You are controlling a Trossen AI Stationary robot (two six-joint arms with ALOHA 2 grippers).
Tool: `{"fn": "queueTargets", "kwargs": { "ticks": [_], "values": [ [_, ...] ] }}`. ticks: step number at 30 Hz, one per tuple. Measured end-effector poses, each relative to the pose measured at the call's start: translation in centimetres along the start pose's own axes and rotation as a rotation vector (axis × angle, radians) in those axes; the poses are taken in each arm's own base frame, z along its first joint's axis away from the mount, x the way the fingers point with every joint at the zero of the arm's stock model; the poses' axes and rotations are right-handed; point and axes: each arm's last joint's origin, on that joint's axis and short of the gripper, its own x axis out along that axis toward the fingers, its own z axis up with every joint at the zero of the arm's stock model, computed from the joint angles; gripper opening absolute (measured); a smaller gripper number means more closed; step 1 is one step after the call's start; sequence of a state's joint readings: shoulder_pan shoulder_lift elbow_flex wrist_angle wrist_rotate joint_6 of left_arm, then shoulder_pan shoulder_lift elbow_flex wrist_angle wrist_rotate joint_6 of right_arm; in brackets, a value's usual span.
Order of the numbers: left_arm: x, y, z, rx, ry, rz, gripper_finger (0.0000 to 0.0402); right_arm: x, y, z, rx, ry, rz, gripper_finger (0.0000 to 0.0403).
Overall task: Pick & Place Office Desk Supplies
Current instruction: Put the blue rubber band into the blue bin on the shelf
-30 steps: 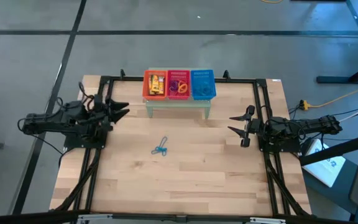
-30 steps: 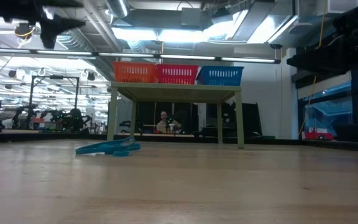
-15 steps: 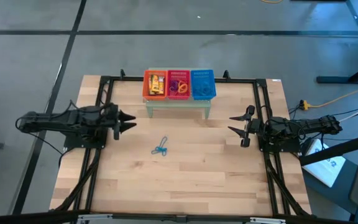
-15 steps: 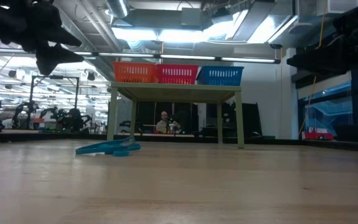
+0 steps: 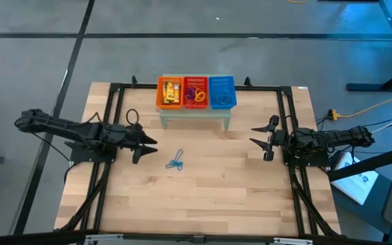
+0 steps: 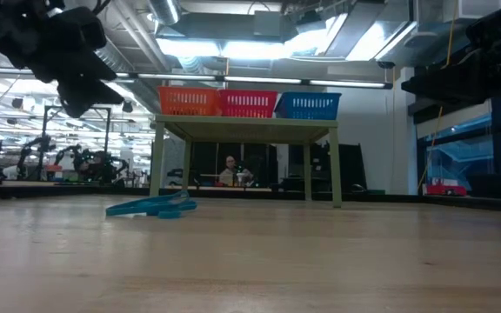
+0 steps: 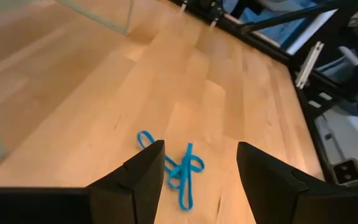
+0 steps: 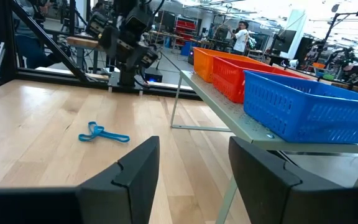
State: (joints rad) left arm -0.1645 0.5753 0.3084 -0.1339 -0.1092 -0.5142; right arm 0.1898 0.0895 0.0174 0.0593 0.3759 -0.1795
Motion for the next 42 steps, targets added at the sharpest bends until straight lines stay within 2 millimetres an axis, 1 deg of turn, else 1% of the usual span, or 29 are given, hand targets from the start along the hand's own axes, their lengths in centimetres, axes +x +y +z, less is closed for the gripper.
{"fn": "queueTargets", "kwargs": {
  "ticks": [5, 9, 14, 21, 25, 30, 34, 38, 42],
  "values": [
    [1.1, -0.8, -0.3, -0.04, 0.003, 0.005, 0.0197, 0.0, 0.0, 0.0, 0.0, 0.001, 0.0, 0.0195],
    [2.0, -1.2, -0.9, -0.002, 0.01, 0.053, 0.0196, 0.0, 0.0, 0.0, 0.0, 0.0, 0.0, 0.0195],
    [2.3, -1.2, -1.0, -0.014, -0.003, 0.085, 0.0196, 0.0, 0.0, 0.0, 0.0, 0.0, 0.0, 0.0195],
    [3.5, -1.3, -2.2, -0.066, 0.135, 0.047, 0.0197, 0.0, 0.0, 0.0, 0.001, 0.0, 0.0, 0.0195],
    [4.1, -1.3, -2.7, -0.068, 0.175, 0.062, 0.0205, 0.0, 0.0, 0.0, 0.001, 0.0, 0.0, 0.0195],
    [4.6, -1.2, -3.2, -0.094, 0.2, 0.087, 0.0225, 0.0, 0.0, 0.0, 0.004, 0.0, 0.0, 0.0195],
    [5.5, -1.7, -3.4, -0.106, 0.179, 0.062, 0.0232, 0.0, 0.0, 0.0, 0.004, 0.0, 0.0, 0.0195],
    [6.7, -2.1, -4.5, -0.117, 0.21, 0.059, 0.0227, 0.0, 0.0, 0.0, 0.004, 0.0, 0.0, 0.0195],
    [7.5, -2.1, -5.5, -0.151, 0.258, 0.073, 0.0224, 0.0, 0.0, 0.0, 0.003, 0.0, 0.0, 0.0195]
  ]
}}
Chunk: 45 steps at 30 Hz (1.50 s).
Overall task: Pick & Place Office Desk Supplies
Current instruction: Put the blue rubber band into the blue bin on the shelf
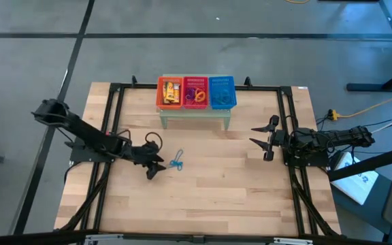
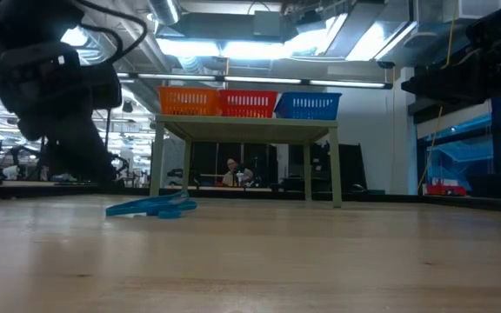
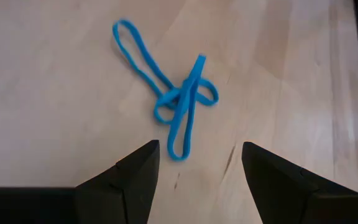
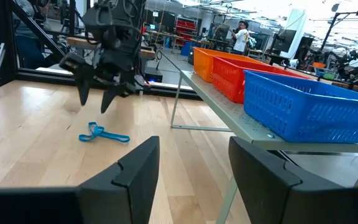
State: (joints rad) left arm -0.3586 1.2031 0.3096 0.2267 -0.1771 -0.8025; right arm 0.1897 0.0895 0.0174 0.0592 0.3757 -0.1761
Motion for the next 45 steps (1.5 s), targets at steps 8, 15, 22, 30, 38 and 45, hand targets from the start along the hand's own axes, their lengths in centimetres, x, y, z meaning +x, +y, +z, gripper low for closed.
{"fn": "queueTargets", "kwargs": {
  "ticks": [8, 15, 22, 30, 38, 45],
  "values": [
    [1.5, 0.0, -0.7, -0.043, 0.023, 0.032, 0.0224, 0.0, 0.0, 0.0, 0.0, 0.0, 0.0, 0.0195],
    [3.6, -0.8, -0.4, -0.029, 0.022, 0.071, 0.0223, 0.0, 0.0, 0.0, -0.001, 0.0, 0.0, 0.0195],
    [5.2, -0.7, -0.8, -0.069, 0.047, 0.115, 0.0218, 0.0, 0.0, 0.0, -0.001, 0.0, 0.0, 0.0195],
    [5.1, -1.1, -0.8, -0.099, 0.057, 0.077, 0.0111, 0.0, 0.0, 0.0, -0.004, 0.001, 0.0, 0.0195],
    [5.1, -1.2, -1.0, -0.101, 0.131, 0.026, 0.0007, 0.0, 0.0, 0.0, -0.004, 0.0, 0.0, 0.0195],
    [5.1, -1.8, -1.1, -0.121, 0.206, -0.097, 0.0002, 0.0, 0.0, 0.0, -0.003, 0.0, 0.0, 0.0195]
  ]
}}
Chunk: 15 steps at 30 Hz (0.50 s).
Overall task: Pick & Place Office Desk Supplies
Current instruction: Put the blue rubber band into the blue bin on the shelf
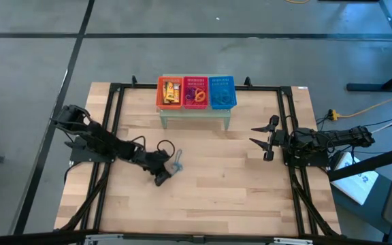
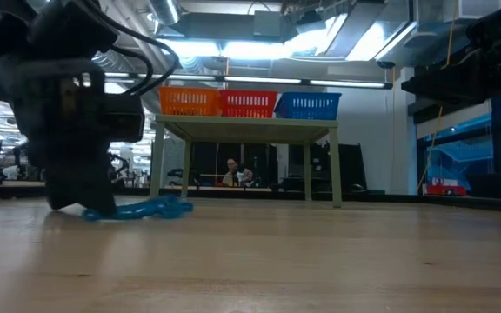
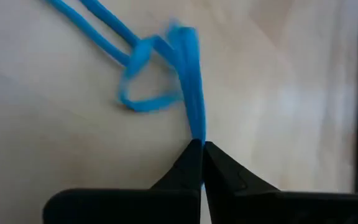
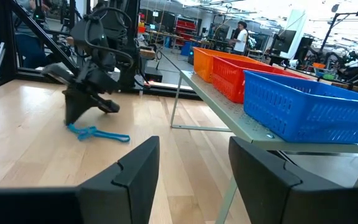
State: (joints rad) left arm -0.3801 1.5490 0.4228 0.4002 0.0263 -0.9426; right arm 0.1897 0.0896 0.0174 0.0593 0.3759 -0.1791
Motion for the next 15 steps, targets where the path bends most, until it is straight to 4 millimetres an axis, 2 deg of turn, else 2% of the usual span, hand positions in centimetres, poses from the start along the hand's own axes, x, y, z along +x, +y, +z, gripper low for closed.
{"fn": "queueTargets", "kwargs": {
  "ticks": [5, 8, 11, 15],
  "values": [
    [-0.2, -0.8, 0.0, -0.027, 0.037, -0.102, 0.0002, 0.0, 0.0, 0.0, 0.0, 0.0, 0.0, 0.0195],
    [-1.0, -2.1, 0.7, -0.026, -0.012, -0.214, 0.0001, 0.0, 0.0, 0.0, 0.0, 0.0, 0.0, 0.0195],
    [-2.7, -3.5, 1.9, 0.0, -0.131, -0.321, 0.0002, 0.0, 0.0, 0.0, 0.001, 0.0, 0.0, 0.0195],
    [-6.1, -5.0, 4.0, 0.046, -0.363, -0.424, 0.0001, 0.0, 0.0, 0.0, 0.003, 0.0, 0.0, 0.0195]
  ]
}}
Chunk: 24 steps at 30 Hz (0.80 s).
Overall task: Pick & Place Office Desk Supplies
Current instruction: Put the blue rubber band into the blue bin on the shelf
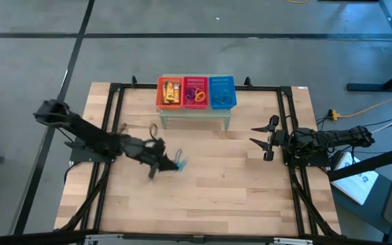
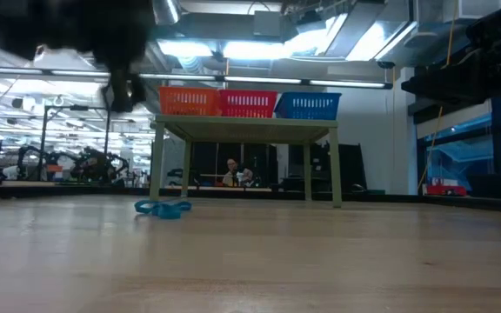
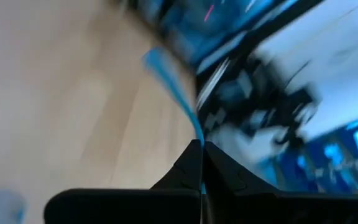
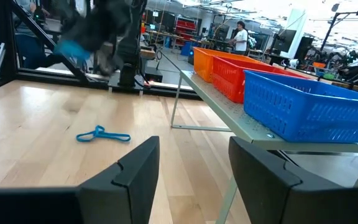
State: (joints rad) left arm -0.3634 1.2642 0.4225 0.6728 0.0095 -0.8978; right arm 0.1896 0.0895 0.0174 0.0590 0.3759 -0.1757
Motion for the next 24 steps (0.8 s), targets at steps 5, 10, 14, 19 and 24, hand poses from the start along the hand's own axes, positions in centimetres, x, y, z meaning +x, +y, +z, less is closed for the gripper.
{"fn": "queueTargets", "kwargs": {
  "ticks": [5, 10, 14, 19, 24],
  "values": [
    [-3.1, -2.9, 3.5, 0.184, -0.297, -0.088, 0.0002, 0.0, 0.0, 0.0, 0.0, 0.0, 0.0, 0.0195],
    [-6.4, -3.9, 6.1, 0.355, -0.485, -0.072, 0.0003, 0.0, 0.0, 0.0, 0.0, 0.0, 0.0, 0.0195],
    [-8.4, -3.4, 7.5, 0.442, -0.546, 0.027, 0.0002, 0.0, 0.0, 0.0, 0.0, 0.0, 0.0, 0.0195],
    [-9.6, -2.2, 9.2, 0.485, -0.582, 0.085, 0.0002, 0.0, 0.0, 0.0, -0.001, 0.0, 0.0, 0.0195],
    [-9.6, -2.6, 12.5, 0.563, -0.582, 0.091, 0.0002, 0.0, 0.0, 0.0, -0.001, 0.0, 0.0, 0.0195]
  ]
}}
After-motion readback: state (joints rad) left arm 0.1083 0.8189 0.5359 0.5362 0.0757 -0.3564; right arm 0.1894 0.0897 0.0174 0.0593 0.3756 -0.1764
